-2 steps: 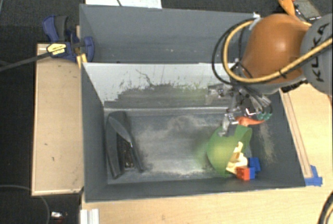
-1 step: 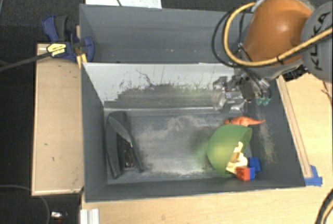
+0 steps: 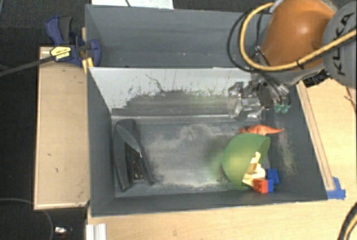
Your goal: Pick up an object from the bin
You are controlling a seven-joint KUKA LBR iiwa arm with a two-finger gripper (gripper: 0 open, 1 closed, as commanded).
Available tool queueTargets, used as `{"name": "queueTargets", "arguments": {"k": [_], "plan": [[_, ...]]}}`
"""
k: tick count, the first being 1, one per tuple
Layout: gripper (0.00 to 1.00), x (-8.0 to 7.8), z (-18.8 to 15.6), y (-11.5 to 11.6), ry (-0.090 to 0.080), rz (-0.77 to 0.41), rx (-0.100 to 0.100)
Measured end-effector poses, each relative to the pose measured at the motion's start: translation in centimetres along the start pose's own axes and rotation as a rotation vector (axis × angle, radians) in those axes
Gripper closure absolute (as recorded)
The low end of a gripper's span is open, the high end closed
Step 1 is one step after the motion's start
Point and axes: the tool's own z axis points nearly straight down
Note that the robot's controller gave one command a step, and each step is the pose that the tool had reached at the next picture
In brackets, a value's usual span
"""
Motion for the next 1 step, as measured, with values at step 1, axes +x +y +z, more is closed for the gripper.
{"name": "queueTargets", "arguments": {"k": [1], "plan": [[1.0,1.05,1.91,0.66,-0.002,-0.275,0.001]]}}
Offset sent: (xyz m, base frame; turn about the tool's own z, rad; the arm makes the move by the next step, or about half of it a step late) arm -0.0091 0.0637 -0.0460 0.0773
